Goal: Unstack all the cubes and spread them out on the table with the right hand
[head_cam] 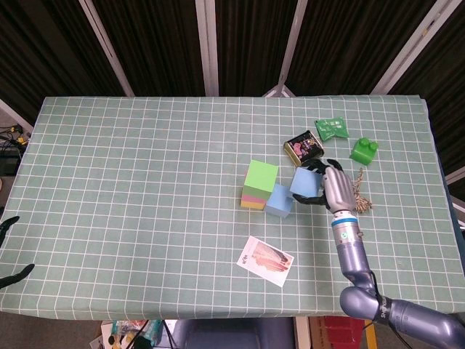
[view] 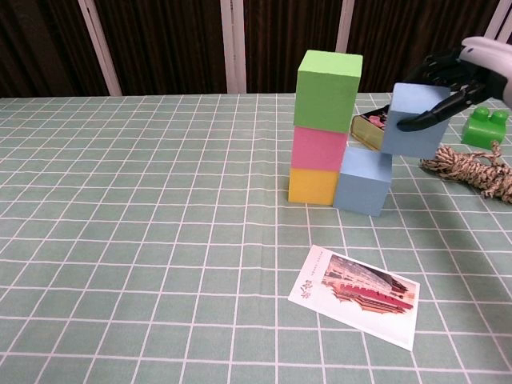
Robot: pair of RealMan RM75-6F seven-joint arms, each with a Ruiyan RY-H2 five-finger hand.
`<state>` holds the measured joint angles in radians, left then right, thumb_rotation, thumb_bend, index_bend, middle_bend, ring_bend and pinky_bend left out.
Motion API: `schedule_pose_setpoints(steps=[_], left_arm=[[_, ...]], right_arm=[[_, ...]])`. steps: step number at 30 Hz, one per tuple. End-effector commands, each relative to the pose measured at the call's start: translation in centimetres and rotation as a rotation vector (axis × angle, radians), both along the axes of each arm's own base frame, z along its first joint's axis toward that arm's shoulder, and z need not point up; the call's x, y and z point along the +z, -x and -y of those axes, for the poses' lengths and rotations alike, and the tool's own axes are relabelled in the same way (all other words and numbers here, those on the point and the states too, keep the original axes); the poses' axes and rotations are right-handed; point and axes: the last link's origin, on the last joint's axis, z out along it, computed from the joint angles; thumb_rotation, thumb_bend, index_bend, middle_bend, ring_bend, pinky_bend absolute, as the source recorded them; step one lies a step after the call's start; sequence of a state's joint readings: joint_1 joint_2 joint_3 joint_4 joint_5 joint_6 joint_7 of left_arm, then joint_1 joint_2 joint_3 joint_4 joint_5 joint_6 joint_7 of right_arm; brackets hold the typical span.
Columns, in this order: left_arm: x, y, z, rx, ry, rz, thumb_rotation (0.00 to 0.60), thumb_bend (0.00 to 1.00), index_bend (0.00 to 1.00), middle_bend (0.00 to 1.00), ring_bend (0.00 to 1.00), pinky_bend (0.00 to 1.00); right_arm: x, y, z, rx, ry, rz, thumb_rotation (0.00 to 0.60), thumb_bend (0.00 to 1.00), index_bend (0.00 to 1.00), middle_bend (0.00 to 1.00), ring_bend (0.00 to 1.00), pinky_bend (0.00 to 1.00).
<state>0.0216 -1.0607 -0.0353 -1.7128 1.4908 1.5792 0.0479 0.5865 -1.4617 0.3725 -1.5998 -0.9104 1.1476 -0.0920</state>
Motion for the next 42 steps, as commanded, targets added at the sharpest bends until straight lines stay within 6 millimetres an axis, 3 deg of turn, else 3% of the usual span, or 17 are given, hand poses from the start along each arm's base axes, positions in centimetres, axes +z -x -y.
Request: schedule_pose_setpoints(steps=[1, 11, 20, 26, 28, 31, 36, 42], left_arm=[[0.0, 0.0, 0.0, 0.001, -0.001, 0.000, 0.600, 0.17, 0.17, 0.00, 0.00, 0.00], [-0.4, -0.1, -0.2, -0.001, 0.013, -0.008, 0.600, 0.17, 0.17, 0.00, 0.00, 0.00], [-0.4, -0.2, 0.0, -0.003, 0.014, -0.010, 0.600, 0.17, 0.17, 0.00, 0.00, 0.00], [-0.4, -0.1, 0.0, -0.001, 0.013, -0.010, 0.600, 0.17, 0.17, 0.00, 0.00, 0.00], [-0.4, -0.1, -0.1, -0.002, 0.015, -0.012, 0.600, 0.17, 0.17, 0.00, 0.00, 0.00], [-0.5, -0.2, -0.1, -0.003, 0.018, -0.014, 0.600, 0.17, 0.17, 0.00, 0.00, 0.00], [-0.5, -0.1, -0.1, 0.001, 0.016, -0.014, 0.600, 0.17, 0.17, 0.00, 0.00, 0.00], [-0.5, -0.2, -0.1, 0.000, 0.017, -0.015, 0.600, 0.17, 0.18, 0.00, 0.00, 0.00]], right_arm=[[2.0, 2.2, -0.6, -0.042, 0.014, -0.015, 0.600, 0.13, 0.37, 0.49, 0.61, 0.14], [4.6, 7.9, -6.5, -0.098, -0.029, 0.024, 0.600, 0.12, 0.37, 0.49, 0.61, 0.14], [2.6, 10.2, -9.8, -0.063, -0.113, 0.019, 0.600, 0.12, 0.37, 0.49, 0.61, 0.14], [0.8, 10.8, -10.3, -0.015, -0.116, -0.025, 0.600, 0.12, 0.37, 0.49, 0.58, 0.14], [0.2, 11.1, -10.1, 0.005, -0.102, -0.071, 0.600, 0.12, 0.37, 0.48, 0.54, 0.14], [-0.5, 11.5, -10.0, 0.006, -0.109, -0.117, 0.600, 0.12, 0.36, 0.37, 0.37, 0.08], [-0.6, 11.9, -9.9, 0.000, -0.139, -0.179, 0.600, 0.12, 0.16, 0.13, 0.07, 0.00], [0.3, 9.9, -8.8, 0.032, -0.127, -0.206, 0.600, 0.11, 0.07, 0.05, 0.01, 0.00]])
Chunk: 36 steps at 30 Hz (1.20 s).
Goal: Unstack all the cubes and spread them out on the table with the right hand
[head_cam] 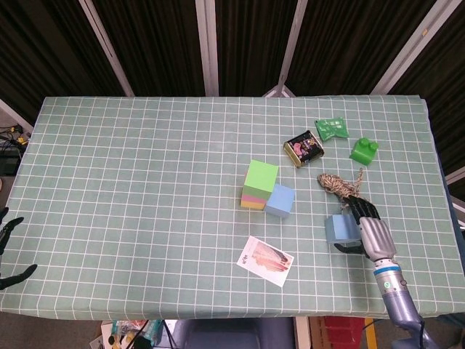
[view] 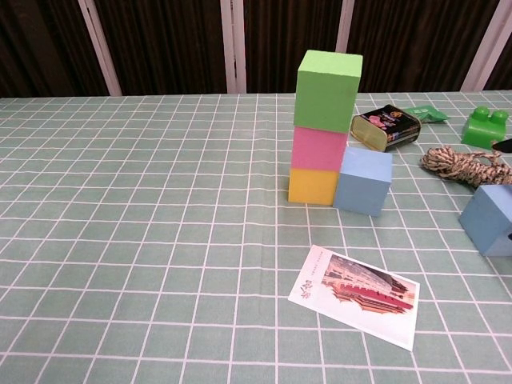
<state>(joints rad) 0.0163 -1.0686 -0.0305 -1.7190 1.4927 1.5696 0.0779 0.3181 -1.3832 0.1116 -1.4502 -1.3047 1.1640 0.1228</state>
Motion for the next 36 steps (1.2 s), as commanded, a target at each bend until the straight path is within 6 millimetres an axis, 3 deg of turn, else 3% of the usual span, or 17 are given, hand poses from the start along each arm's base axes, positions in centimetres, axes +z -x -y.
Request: schedule_pose_setpoints(steps=[1, 7, 16, 31, 36], left_arm=[[0.0, 0.0, 0.1, -0.001, 0.001, -0.001, 0.600, 0.17, 0.18, 0.00, 0.00, 0.00], [0.0, 0.0, 0.1, 0.000, 0.000, 0.000, 0.600, 0.17, 0.18, 0.00, 0.00, 0.00], [-0.1, 0.0, -0.1, 0.003, 0.005, 0.010, 0.600, 0.17, 0.18, 0.00, 0.00, 0.00], [-0.1, 0.2, -0.5, 0.011, 0.007, 0.016, 0.600, 0.17, 0.18, 0.00, 0.00, 0.00], [0.0, 0.2, -0.5, 0.013, 0.006, 0.016, 0.600, 0.17, 0.18, 0.00, 0.00, 0.00]], right_arm=[[0.9, -2.1, 0.9, 0.032, 0.009, 0.021, 0.600, 0.11, 0.06, 0.05, 0.01, 0.00], [1.2, -7.7, 2.3, 0.058, -0.026, 0.190, 0.600, 0.11, 0.06, 0.05, 0.01, 0.00], [-1.9, -12.0, 5.5, -0.035, -0.100, 0.296, 0.600, 0.11, 0.06, 0.05, 0.01, 0.00], [-6.2, -13.5, 8.3, -0.125, -0.089, 0.241, 0.600, 0.11, 0.06, 0.05, 0.01, 0.00], [-7.2, -13.4, 8.8, -0.138, -0.086, 0.220, 0.600, 0.11, 0.06, 0.06, 0.07, 0.00]])
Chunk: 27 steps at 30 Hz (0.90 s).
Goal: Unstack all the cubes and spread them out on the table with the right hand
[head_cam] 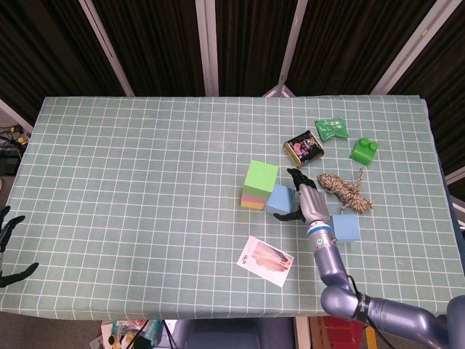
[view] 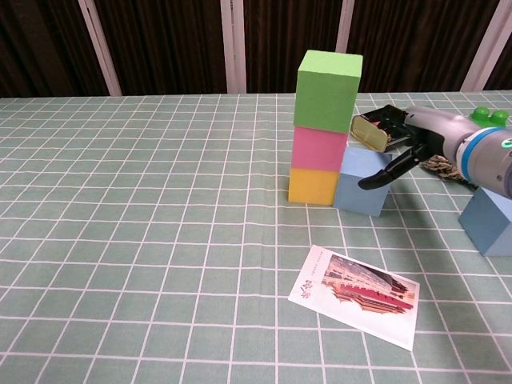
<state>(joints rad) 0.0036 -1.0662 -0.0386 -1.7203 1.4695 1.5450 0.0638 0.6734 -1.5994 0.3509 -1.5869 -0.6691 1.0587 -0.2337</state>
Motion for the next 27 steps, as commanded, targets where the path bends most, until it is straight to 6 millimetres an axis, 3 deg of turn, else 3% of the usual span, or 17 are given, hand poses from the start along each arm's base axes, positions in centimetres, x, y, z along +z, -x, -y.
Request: schedule_pose_setpoints(steps=[1, 8, 14, 19, 27], left_arm=[[0.1, 0.0, 0.0, 0.001, -0.003, 0.000, 0.600, 0.17, 0.18, 0.00, 0.00, 0.00], [0.3, 0.1, -0.1, 0.004, -0.009, 0.007, 0.600, 0.17, 0.18, 0.00, 0.00, 0.00], [0.2, 0.1, -0.1, 0.003, -0.007, 0.005, 0.600, 0.17, 0.18, 0.00, 0.00, 0.00], [0.2, 0.1, -0.1, 0.006, -0.009, 0.005, 0.600, 0.17, 0.18, 0.00, 0.00, 0.00], [0.2, 0.1, -0.1, 0.006, -0.011, 0.005, 0.600, 0.17, 0.18, 0.00, 0.00, 0.00]], right_arm=[[-0.7, 0.1, 0.3, -0.005, 0.005, -0.021, 0.600, 0.11, 0.08, 0.08, 0.10, 0.00], [-1.3, 0.8, 0.9, -0.004, 0.043, -0.052, 0.600, 0.11, 0.15, 0.23, 0.31, 0.00], [-1.4, 1.3, 1.2, 0.005, 0.103, -0.066, 0.600, 0.11, 0.22, 0.34, 0.46, 0.08], [-0.6, 1.6, 1.6, 0.003, 0.156, -0.058, 0.600, 0.11, 0.22, 0.36, 0.48, 0.09], [2.6, 2.2, 3.3, 0.001, 0.260, -0.102, 0.600, 0.11, 0.22, 0.36, 0.48, 0.09]])
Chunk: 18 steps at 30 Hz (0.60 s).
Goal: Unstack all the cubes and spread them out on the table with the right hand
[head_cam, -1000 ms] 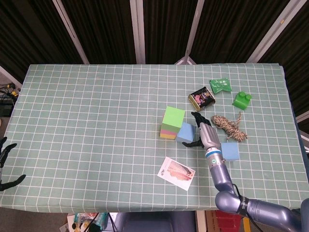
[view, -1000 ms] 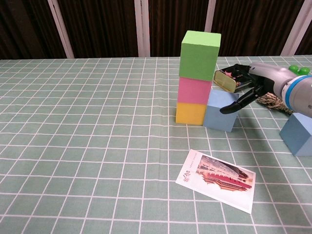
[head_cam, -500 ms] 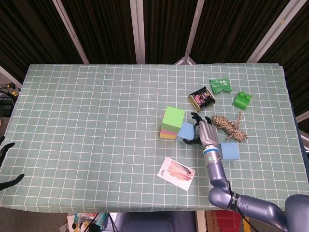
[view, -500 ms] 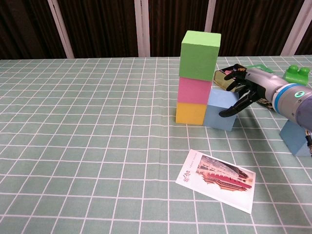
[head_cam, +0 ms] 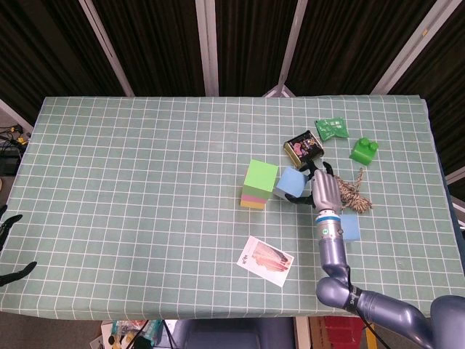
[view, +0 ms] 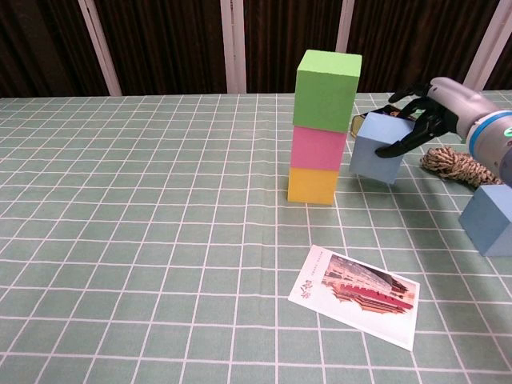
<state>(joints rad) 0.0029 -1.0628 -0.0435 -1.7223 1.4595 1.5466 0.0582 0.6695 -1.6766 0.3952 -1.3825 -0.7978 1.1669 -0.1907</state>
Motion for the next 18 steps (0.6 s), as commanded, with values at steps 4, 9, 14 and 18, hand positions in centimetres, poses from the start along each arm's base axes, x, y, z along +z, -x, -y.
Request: schedule_pose_setpoints(steps=[4, 9, 14, 18], left_arm=[[0.0, 0.0, 0.1, 0.002, -0.002, -0.001, 0.600, 0.17, 0.18, 0.00, 0.00, 0.00], [0.0, -0.1, 0.2, 0.001, -0.006, -0.007, 0.600, 0.17, 0.18, 0.00, 0.00, 0.00], [0.1, -0.2, 0.3, -0.004, -0.026, -0.006, 0.600, 0.17, 0.18, 0.00, 0.00, 0.00], [0.0, -0.2, 0.3, 0.000, -0.031, -0.012, 0.600, 0.17, 0.18, 0.00, 0.00, 0.00]], right_arm=[[2.1, 1.3, 1.9, -0.022, 0.061, -0.043, 0.600, 0.11, 0.22, 0.36, 0.48, 0.09], [3.2, 3.0, 3.5, -0.056, 0.085, -0.062, 0.600, 0.11, 0.23, 0.36, 0.48, 0.09], [4.0, 4.9, 4.2, -0.085, 0.101, -0.082, 0.600, 0.11, 0.23, 0.36, 0.48, 0.09], [4.5, 6.1, 4.6, -0.107, 0.102, -0.104, 0.600, 0.11, 0.23, 0.36, 0.48, 0.09]])
